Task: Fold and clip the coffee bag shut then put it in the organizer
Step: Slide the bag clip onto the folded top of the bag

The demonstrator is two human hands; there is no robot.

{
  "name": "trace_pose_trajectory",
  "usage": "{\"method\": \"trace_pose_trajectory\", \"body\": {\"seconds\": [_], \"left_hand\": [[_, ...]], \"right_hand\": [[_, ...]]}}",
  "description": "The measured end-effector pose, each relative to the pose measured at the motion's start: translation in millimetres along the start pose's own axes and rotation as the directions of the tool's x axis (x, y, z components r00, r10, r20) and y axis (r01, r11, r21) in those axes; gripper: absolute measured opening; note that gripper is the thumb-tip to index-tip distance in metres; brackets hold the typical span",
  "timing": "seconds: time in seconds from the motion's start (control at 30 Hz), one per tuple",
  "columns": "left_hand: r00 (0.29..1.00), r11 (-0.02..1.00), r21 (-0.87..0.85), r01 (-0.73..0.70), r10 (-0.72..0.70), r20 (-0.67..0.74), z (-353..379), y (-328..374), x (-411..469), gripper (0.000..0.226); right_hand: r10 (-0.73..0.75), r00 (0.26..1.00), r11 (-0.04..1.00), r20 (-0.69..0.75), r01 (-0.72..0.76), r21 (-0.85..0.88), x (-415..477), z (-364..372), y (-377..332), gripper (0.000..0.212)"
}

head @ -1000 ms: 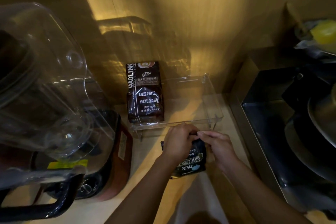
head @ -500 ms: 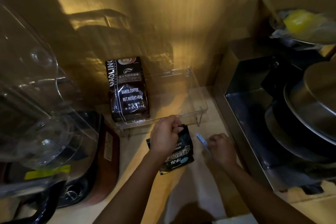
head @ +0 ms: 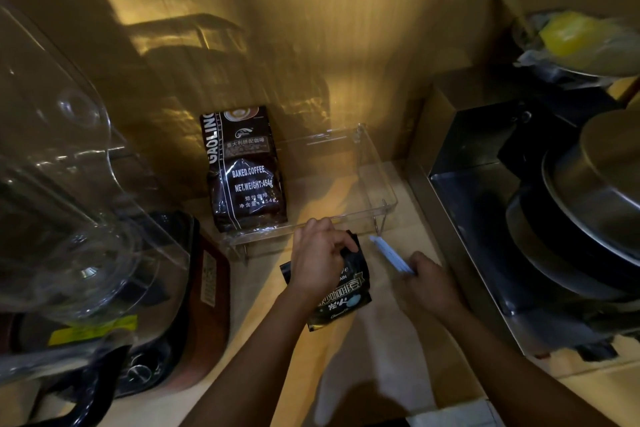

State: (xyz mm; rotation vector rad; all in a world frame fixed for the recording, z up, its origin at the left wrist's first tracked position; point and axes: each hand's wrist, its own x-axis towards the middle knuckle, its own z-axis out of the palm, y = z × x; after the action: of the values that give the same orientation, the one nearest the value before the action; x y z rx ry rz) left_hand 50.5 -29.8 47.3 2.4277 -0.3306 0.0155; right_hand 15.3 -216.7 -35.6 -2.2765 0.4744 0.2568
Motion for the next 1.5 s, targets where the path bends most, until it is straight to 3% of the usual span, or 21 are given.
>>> {"method": "trace_pose_trajectory", "body": {"seconds": [0.17,0.33,0.43,0.57,0.7,0.77,0.9,1.03,1.2,1.4,1.5], "left_hand": [[0.999,0.997,0.067,0.049,-0.048,-0.021,-0.5,1.8,2.8,0.031],[0.993,0.991,0.055,0.121,-0.121,-0.008,0.5,2.8,5.4,0.023],[0.991,0.991,0.026,0.135,-0.135,-0.004,1.3,5.0,5.0,0.038],[0.993,0.992,0.040,0.118,-0.118,0.007,2.4,3.9,5.1,0.036],[0.999,0.998,0.039,0.051,-0.051,0.017,2.0,-1.0,1.3,0.028],[1.000,0.999,0.025,0.022,-0.022,0.005,3.2,-1.5,-1.8,0.025],[1.000,0.999,0.048,-0.022,0.023,-0.017,4.9,-4.0,-5.6,0.024],[0.998,0.994,0.086,-0.061,0.060,0.018,4.2,-7.6,-6.9,0.025],[0.998,0.999,-0.010,-0.053,0.053,0.022,3.5,-8.8,-7.9,0.029],[0.999,0.991,-0.134,0.026,-0.020,0.042,-0.5,-11.8,-5.5,0.032],[0.998,0.985,-0.168,0.038,-0.029,0.056,-1.5,-13.4,-5.1,0.032]], "right_hand": [[-0.126,0.992,0.923,-0.031,0.129,0.362,0.9,-19.9,-25.2,0.015],[-0.273,0.961,0.894,0.051,0.234,0.383,-7.7,-40.8,-33.6,0.003],[-0.336,0.941,0.867,0.044,0.290,0.406,-11.9,-48.4,-38.7,0.008],[-0.358,0.930,0.852,0.085,0.289,0.437,-12.3,-50.1,-45.0,0.019],[-0.406,0.906,0.869,0.117,0.343,0.355,-11.6,-50.9,-45.5,0.021],[-0.399,0.905,0.888,0.150,0.341,0.309,-11.8,-50.4,-45.4,0.009],[-0.351,0.912,0.936,0.213,0.334,0.114,-13.4,-46.7,-48.5,0.013],[-0.358,0.907,0.933,0.222,0.356,0.050,-15.5,-48.7,-50.8,0.015],[-0.418,0.882,0.903,0.220,0.430,-0.010,-16.9,-56.5,-49.5,0.012],[-0.552,0.831,0.829,0.073,0.556,-0.059,-25.8,-48.9,-42.3,0.020],[-0.586,0.810,0.810,0.011,0.585,0.039,-29.9,-48.3,-43.0,0.027]]}}
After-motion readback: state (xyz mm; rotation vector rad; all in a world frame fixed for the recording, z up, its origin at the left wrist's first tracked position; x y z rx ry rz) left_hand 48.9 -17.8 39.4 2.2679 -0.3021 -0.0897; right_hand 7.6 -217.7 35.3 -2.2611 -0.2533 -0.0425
